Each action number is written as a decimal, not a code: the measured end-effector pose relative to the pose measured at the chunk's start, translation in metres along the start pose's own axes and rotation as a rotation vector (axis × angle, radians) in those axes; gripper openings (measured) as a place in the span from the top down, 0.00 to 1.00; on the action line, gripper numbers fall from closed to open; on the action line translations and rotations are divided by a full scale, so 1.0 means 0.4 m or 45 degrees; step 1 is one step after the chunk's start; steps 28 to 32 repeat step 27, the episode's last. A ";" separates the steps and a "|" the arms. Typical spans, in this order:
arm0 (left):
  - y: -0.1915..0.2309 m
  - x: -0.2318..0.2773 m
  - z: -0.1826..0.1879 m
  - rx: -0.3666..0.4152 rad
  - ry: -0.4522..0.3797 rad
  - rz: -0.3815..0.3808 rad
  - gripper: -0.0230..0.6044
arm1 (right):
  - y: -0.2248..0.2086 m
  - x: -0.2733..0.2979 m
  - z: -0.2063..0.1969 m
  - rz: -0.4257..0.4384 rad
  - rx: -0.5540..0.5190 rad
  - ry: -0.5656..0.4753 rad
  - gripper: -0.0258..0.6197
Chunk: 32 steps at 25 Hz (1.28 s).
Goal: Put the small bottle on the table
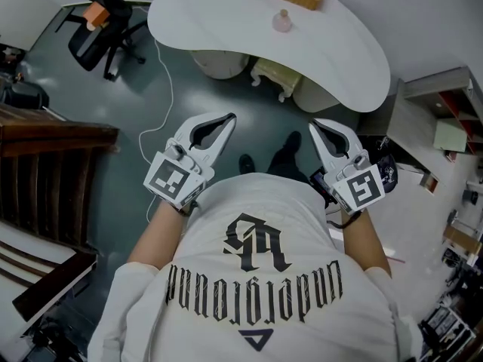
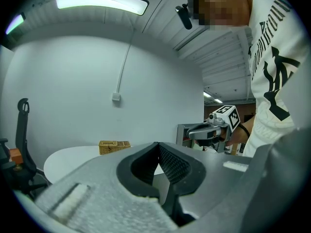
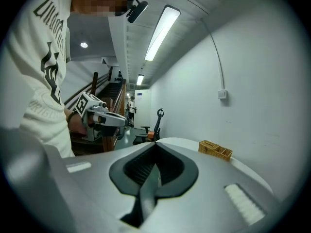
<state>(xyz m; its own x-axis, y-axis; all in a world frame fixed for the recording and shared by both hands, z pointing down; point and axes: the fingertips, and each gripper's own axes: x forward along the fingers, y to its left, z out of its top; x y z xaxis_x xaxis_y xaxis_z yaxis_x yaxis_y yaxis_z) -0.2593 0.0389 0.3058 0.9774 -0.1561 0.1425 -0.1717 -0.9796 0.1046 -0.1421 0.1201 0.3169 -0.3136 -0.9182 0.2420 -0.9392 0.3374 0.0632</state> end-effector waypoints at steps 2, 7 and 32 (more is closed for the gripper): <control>-0.003 -0.008 -0.003 -0.004 -0.002 -0.003 0.95 | 0.016 -0.001 0.000 -0.006 -0.004 -0.004 0.96; -0.007 -0.018 -0.010 -0.008 -0.001 -0.018 0.95 | 0.037 0.003 0.020 -0.022 0.011 -0.018 0.96; -0.010 -0.021 0.003 -0.015 -0.043 -0.018 0.95 | 0.051 0.026 0.072 0.021 -0.059 -0.031 0.96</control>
